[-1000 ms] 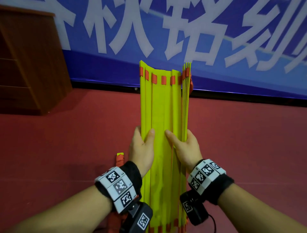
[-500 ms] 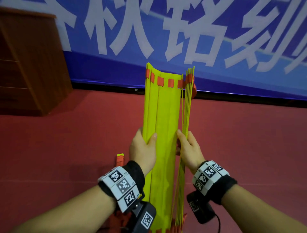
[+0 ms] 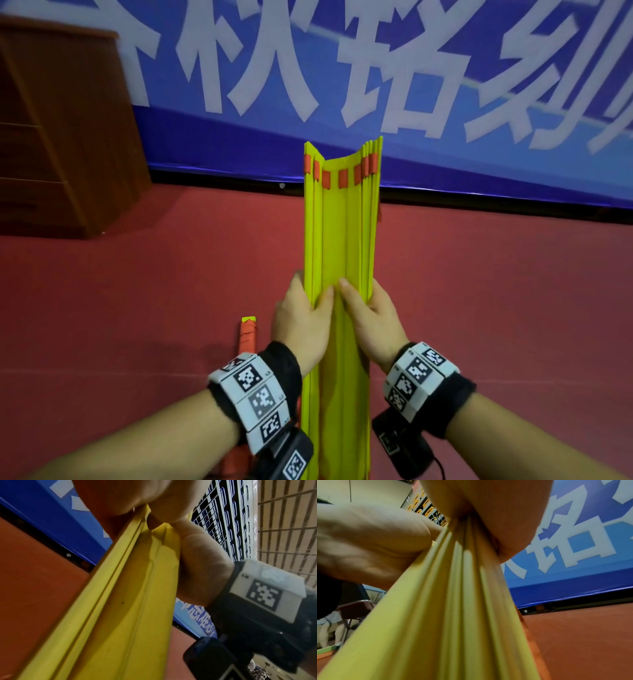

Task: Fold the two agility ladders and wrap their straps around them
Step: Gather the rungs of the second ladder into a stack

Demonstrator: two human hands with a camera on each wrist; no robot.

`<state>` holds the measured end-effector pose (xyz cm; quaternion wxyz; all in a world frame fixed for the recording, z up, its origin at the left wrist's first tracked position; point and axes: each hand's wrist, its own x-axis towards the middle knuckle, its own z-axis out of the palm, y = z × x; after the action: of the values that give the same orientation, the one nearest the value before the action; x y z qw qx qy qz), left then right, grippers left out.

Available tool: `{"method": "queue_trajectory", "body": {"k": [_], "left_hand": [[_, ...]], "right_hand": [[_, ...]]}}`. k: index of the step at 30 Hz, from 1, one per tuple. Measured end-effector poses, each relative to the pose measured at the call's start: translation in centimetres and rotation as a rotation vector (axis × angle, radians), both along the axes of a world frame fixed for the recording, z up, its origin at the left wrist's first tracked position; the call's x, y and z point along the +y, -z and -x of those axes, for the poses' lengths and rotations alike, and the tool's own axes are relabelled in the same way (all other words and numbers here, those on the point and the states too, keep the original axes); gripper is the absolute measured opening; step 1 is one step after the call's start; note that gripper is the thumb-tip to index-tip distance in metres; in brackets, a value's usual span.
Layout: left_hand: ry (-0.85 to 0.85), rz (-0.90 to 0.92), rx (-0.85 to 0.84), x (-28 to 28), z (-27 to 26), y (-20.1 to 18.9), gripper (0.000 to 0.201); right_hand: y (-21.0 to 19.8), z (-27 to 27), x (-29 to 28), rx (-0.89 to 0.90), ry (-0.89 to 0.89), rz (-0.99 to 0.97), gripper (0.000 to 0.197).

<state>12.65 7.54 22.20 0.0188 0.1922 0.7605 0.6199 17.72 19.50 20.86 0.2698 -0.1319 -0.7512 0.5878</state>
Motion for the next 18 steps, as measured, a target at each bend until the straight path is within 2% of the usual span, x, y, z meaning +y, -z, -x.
{"method": "queue_trajectory", "body": {"k": [4, 7, 10, 14, 15, 18], "left_hand": [[-0.035, 0.04, 0.095, -0.5, 0.1, -0.3, 0.026], [-0.043, 0.044, 0.145, -0.5, -0.2, -0.7, 0.023], [-0.001, 0.011, 0.138, -0.1, -0.9, -0.8, 0.021], [0.074, -0.005, 0.151, 0.3, -1.5, -0.4, 0.025], [0.083, -0.003, 0.143, 0.2, -1.5, -0.5, 0.026], [0.115, -0.044, 0.047, 0.1, -1.3, -0.7, 0.022]], "right_hand": [[0.3, -0.2, 0.8, -0.002, 0.07, -0.018, 0.033], [0.4, -0.2, 0.6, -0.005, 0.116, -0.023, 0.031], [0.2, -0.2, 0.3, -0.037, 0.107, -0.033, 0.043], [0.0, 0.0, 0.1, -0.126, 0.073, 0.014, 0.086], [-0.1, 0.1, 0.0, -0.126, 0.073, 0.029, 0.088], [-0.1, 0.3, -0.2, -0.101, 0.059, 0.088, 0.069]]}}
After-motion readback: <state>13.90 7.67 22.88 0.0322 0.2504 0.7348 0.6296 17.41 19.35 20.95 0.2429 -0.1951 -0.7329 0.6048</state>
